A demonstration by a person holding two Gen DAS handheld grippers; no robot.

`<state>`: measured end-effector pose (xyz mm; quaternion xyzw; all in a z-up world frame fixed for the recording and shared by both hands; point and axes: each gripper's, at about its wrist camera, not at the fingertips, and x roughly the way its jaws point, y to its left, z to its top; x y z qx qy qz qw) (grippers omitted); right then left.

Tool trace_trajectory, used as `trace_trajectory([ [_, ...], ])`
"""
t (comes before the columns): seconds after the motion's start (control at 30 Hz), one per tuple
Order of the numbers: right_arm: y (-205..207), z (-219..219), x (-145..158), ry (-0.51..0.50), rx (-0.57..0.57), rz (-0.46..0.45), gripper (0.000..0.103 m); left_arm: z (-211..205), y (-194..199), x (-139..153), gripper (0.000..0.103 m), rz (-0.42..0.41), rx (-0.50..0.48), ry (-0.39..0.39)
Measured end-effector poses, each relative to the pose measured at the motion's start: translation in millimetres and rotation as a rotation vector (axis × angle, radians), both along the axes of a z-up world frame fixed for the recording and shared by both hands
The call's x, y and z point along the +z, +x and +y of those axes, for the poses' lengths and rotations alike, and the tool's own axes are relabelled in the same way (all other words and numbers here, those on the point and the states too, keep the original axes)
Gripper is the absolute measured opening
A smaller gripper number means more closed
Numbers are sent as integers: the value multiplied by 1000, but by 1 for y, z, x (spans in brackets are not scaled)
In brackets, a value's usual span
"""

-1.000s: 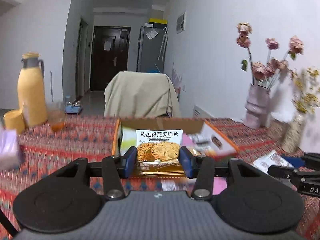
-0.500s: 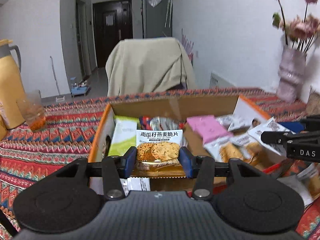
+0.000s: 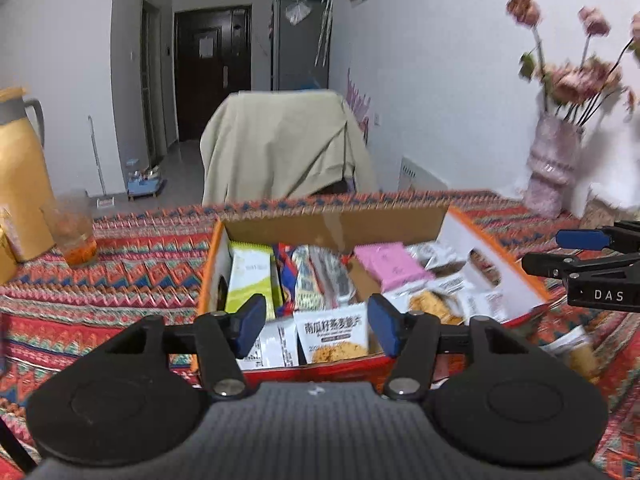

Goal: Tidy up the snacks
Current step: 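Move both tools back over the snack pile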

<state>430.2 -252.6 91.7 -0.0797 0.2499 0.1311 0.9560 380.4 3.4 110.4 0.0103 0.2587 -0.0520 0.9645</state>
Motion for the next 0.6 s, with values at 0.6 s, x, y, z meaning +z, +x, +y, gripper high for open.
trace_trajectory([
  [0.6, -254, -48, -5, 113, 10, -158, 101, 13, -237, -36, 87, -173, -36, -51],
])
